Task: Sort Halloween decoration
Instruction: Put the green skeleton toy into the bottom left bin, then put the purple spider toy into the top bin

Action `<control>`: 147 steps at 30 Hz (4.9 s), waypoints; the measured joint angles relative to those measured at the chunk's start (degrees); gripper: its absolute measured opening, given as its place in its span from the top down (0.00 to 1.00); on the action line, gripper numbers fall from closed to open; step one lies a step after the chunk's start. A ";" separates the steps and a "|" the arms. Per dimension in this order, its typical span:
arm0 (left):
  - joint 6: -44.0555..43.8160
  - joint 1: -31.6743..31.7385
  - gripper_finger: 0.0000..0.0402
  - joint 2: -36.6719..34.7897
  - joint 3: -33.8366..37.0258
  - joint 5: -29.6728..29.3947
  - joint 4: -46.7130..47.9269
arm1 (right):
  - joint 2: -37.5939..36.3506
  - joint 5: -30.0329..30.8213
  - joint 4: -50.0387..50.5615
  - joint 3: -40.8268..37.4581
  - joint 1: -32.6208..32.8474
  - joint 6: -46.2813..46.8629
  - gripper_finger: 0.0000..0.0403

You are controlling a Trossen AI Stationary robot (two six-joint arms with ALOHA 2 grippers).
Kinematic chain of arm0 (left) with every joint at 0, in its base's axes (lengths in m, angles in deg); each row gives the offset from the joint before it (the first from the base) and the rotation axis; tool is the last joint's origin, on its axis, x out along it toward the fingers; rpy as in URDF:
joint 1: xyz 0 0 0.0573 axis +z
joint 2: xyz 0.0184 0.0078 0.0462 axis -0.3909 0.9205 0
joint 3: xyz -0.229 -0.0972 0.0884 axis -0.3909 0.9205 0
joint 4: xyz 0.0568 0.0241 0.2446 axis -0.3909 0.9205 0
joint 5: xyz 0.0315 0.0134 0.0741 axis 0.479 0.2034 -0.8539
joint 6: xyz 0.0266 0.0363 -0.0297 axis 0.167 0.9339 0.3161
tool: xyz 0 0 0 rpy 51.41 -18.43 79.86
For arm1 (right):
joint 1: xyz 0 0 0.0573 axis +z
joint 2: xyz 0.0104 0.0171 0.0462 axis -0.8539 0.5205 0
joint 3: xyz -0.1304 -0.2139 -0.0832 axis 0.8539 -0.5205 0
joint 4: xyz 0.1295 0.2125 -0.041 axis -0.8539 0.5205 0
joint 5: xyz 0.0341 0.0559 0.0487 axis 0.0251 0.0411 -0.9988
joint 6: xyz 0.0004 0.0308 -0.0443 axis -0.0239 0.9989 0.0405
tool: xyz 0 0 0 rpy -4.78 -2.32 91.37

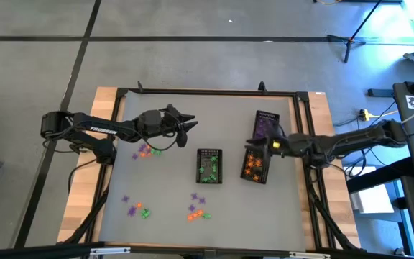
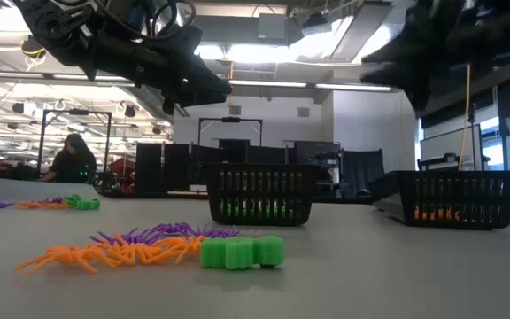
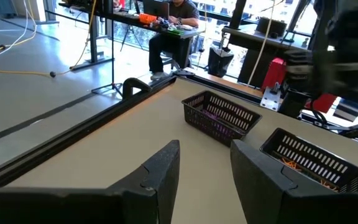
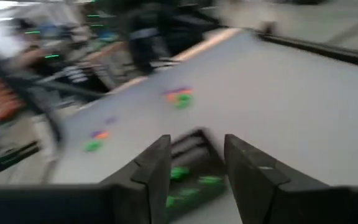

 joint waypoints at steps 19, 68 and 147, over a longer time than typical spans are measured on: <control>0.00 -0.01 0.66 0.02 -0.01 0.01 0.01 | 36.35 6.25 -11.72 21.64 21.06 -16.25 0.64; 0.00 0.00 0.66 0.02 -0.01 0.00 1.24 | 71.65 0.33 13.42 50.09 23.31 -16.75 0.64; 0.00 -0.02 0.66 0.02 -0.01 0.02 1.32 | 73.31 6.46 21.61 54.31 18.92 -10.08 0.71</control>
